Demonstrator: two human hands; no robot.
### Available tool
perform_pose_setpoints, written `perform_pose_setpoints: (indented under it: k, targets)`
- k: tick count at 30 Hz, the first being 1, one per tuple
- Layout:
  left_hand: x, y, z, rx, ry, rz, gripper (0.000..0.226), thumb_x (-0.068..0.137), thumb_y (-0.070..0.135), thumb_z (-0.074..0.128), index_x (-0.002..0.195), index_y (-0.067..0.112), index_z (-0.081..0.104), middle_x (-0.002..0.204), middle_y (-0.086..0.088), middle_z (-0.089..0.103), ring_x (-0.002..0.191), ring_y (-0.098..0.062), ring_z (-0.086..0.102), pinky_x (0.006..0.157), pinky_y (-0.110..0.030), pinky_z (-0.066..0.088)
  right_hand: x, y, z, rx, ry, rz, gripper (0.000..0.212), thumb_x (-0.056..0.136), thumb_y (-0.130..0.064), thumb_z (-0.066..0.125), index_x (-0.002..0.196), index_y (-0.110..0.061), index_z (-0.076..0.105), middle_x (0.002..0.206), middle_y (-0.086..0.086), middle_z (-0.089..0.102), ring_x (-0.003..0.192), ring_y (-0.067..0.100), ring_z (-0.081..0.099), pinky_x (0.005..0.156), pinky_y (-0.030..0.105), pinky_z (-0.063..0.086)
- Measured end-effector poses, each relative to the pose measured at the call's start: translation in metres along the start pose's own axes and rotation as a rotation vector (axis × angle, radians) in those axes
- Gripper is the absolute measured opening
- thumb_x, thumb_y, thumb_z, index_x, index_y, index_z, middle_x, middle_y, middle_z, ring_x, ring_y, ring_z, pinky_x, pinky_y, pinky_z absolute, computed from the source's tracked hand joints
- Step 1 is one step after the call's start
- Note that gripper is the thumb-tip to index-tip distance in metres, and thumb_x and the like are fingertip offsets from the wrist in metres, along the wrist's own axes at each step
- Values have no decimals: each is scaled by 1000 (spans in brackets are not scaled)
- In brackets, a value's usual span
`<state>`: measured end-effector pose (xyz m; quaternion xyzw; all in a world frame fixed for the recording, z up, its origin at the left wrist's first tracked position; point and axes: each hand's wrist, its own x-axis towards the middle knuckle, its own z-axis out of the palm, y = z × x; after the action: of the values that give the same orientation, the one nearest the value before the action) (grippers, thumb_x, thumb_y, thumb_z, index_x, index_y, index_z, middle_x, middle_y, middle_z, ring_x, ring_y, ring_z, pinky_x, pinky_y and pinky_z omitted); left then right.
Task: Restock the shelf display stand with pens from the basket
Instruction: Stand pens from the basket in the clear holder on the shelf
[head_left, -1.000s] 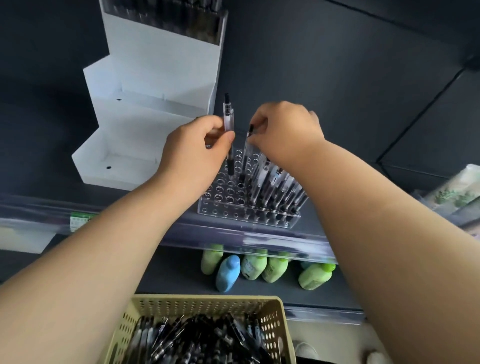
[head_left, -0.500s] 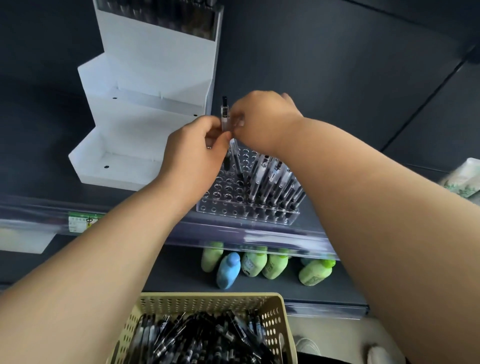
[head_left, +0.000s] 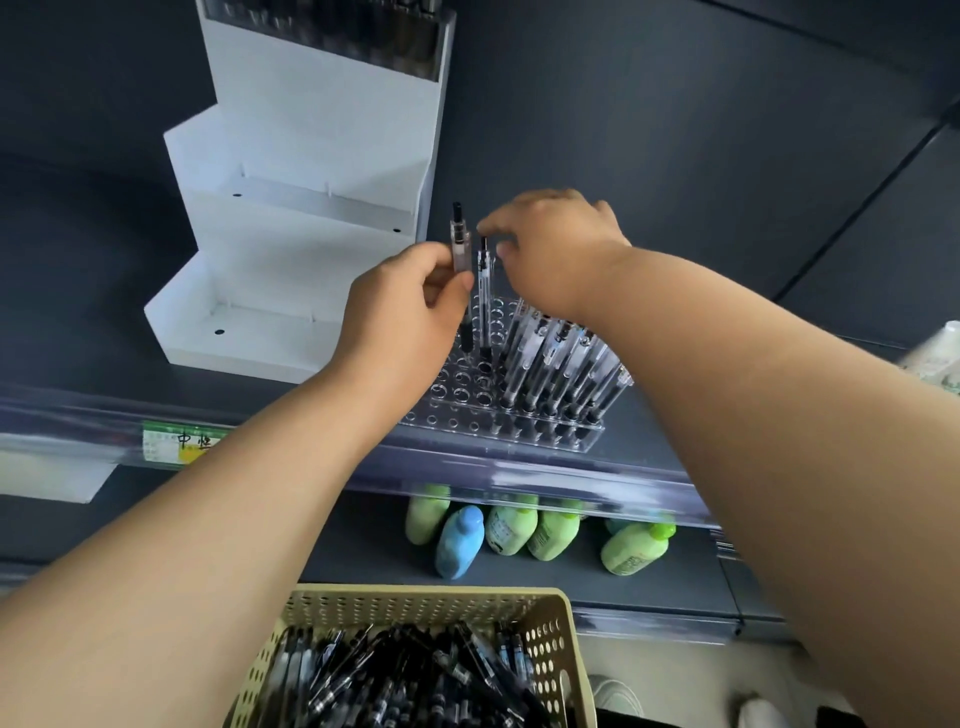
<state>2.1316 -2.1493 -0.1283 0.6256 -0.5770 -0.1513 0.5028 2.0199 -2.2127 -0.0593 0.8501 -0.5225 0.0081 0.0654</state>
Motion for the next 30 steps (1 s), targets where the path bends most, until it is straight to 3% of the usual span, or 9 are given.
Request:
perform_pose_setpoints:
  k: [3,7,11,18,22,25,28,30]
  targets:
    - [0,-1,1,-12,-10,-11,13,91,21,57,100,19,66,81,14,61,68,-2,55,65,-2,37,4,-4,-5,44,-68,3,45,96,-16,37,137,-36,41,144,-5,40,135,21,30,109,41,20]
    - [1,-1,2,-22,-3,-22,13,91,21,58,101,18,66,79,16,60,68,8,54,64,2,35,6,-11,-8,-9,-111,14,40,94,-13,37,123,-33,57,133,-6,51,126,21,42,108,42,18]
    - [1,-1,4,-40,-5,-35,17,91,21,57,106,17,65,84,14,61,71,1,54,65,3,34,-3,-8,-12,-44,-41,30,37,90,-11,39,113,-28,63,121,-3,60,117,24,49,107,41,20]
    - [-2,0,9,-27,-21,11,17,92,20,57,105,16,66,86,10,62,77,-7,55,64,2,33,-23,-2,-16,20,-19,56,36,89,-10,39,108,-24,67,119,-2,59,113,25,50,108,43,21]
    - [-5,-1,10,17,-63,69,17,93,19,55,103,15,67,84,7,62,70,-5,52,61,4,32,-27,-7,-15,43,-31,18,35,89,-12,40,109,-25,66,115,-2,60,110,24,50,96,37,27]
    - [-6,-3,14,78,-97,98,12,93,19,53,93,20,65,74,7,60,65,-8,49,57,-3,31,-33,-6,-13,104,44,19,35,90,-11,40,111,-25,64,105,-2,61,111,23,47,95,35,28]
    - [-8,-5,20,141,-149,89,20,95,22,51,106,20,66,82,1,63,76,-14,51,60,-16,32,-48,-1,-8,237,194,46,37,92,-12,39,119,-25,61,116,-2,64,119,23,42,102,35,32]
    - [-10,-6,24,201,-183,96,22,95,22,49,110,19,65,77,3,58,74,-15,47,60,-19,25,-59,-1,0,319,267,54,40,93,-12,39,126,-25,56,119,-2,63,121,22,41,103,37,32]
